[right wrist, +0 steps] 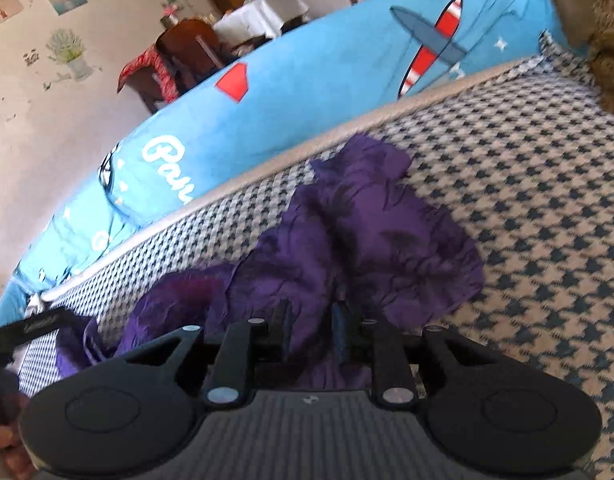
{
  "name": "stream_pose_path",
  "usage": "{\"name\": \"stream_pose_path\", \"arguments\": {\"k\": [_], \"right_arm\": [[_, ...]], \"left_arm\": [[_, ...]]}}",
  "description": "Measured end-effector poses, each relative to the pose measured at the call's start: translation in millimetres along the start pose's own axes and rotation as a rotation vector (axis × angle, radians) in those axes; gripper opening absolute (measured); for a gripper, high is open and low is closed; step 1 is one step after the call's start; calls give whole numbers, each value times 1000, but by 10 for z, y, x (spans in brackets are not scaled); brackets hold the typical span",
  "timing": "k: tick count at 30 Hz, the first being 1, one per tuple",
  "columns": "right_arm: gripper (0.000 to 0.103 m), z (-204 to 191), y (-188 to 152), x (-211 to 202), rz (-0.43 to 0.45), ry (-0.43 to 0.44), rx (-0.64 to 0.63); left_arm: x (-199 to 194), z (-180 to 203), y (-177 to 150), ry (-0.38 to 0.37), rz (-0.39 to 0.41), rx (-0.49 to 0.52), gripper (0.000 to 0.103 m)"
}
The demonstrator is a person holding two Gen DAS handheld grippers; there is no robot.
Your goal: Fold clothes
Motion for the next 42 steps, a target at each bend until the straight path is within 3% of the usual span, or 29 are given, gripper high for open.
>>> {"name": "stream_pose_path", "arguments": {"k": [7,19,26,34,42], "right_arm": [[39,158,-49,-116,-25,-41,2],[43,572,4,-332,-61,-93,71],[48,646,63,-396,-19,-66,109],[48,468,54,-262,-23,-21,81],[55,186,18,-45,-33,29,13]], "left_arm": [[-173,698,-1,-102,67,126,103],[-256,1323,-126,-181,56,246,103],[-237,972,-29,-181,76,159,103],[33,298,-3,-120,114,39,103],[504,-31,-67,-196,49,38,103]]}}
Point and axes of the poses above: each gripper's, at about its wrist camera, not at the fingertips, and x roughly the way its jaws point, z to its right, y to its top, the point moved 1 cm from there along x, roughly the way its jaws point, and after that the axes turned 7 degrees about x, right-handed, at the moved point
